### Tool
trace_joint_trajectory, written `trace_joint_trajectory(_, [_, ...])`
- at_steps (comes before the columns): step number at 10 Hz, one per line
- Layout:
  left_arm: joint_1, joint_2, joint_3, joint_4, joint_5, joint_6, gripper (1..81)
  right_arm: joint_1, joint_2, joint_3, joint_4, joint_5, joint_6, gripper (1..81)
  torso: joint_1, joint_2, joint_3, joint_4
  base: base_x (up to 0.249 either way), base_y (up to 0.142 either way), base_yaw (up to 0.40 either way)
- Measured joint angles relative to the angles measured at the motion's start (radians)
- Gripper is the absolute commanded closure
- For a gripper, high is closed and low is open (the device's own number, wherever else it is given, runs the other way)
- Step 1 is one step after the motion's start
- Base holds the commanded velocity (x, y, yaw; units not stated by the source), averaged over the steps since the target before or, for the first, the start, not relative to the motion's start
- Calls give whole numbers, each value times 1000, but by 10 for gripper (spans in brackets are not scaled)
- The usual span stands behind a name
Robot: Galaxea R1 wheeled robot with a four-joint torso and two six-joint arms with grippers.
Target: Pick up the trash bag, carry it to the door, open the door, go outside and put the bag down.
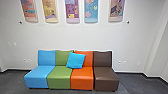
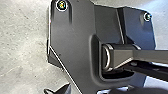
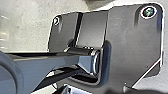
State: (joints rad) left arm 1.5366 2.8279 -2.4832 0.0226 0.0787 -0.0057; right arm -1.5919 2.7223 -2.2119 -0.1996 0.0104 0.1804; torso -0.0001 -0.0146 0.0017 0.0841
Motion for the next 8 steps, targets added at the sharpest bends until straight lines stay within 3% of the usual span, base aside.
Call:
trace_joint_trajectory(2, [-6, -85, 86, -20, 0, 0, 10, 2, -79, 94, 0, -2, 4, 10, 14, -23, -14, -3, 0, 0, 0])
trace_joint_trajectory(4, [-17, -154, 137, -50, 6, -3, 10, 6, -141, 172, 1, -4, 4, 10, 52, -85, -70, -14, 0, 0, 0])
trace_joint_trajectory(6, [-60, -172, 183, -84, 4, -3, 10, 26, -205, 246, 2, -3, 23, 10, 98, -157, -137, -16, 0, 0, 0])
trace_joint_trajectory(8, [-85, -185, 191, -119, 8, -3, 10, 46, -272, 310, 3, -1, 34, 10, 133, -209, -165, -16, 0, 0, 0])
